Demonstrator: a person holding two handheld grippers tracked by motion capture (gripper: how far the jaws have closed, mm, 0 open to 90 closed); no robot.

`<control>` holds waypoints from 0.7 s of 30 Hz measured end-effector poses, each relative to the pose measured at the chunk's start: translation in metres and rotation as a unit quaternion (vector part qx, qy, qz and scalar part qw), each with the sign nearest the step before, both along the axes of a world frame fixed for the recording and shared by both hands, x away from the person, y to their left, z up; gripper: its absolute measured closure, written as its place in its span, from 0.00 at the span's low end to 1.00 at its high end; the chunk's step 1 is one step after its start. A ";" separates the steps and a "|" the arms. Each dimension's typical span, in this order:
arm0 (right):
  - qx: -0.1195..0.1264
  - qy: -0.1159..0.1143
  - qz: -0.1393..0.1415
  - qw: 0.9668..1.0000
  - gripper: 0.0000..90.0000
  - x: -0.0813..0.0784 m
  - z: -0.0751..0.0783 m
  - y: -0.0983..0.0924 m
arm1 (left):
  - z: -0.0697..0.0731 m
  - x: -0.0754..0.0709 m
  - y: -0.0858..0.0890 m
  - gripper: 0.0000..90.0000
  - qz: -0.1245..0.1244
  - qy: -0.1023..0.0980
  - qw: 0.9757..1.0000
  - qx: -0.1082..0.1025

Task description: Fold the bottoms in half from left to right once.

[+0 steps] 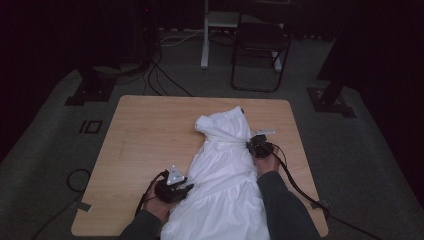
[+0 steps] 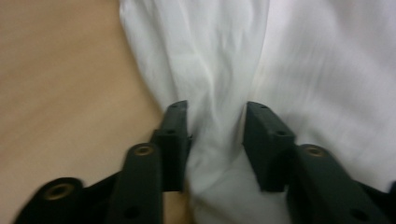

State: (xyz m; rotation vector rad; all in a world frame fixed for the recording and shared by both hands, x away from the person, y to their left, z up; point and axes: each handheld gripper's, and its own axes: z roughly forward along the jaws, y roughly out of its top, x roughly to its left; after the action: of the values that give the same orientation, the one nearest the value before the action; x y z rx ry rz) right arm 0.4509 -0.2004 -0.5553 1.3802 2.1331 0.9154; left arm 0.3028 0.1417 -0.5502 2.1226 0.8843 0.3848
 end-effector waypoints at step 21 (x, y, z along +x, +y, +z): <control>0.006 -0.009 0.030 0.999 0.96 -0.033 -0.004 -0.003 | -0.009 0.071 -0.057 0.65 0.046 0.001 0.999 0.017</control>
State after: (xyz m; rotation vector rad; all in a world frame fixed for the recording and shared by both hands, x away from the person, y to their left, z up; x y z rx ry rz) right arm 0.4175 -0.2035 -0.5594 1.3134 2.1701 0.9608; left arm 0.3735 0.0844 -0.5596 2.1188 0.9856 0.4491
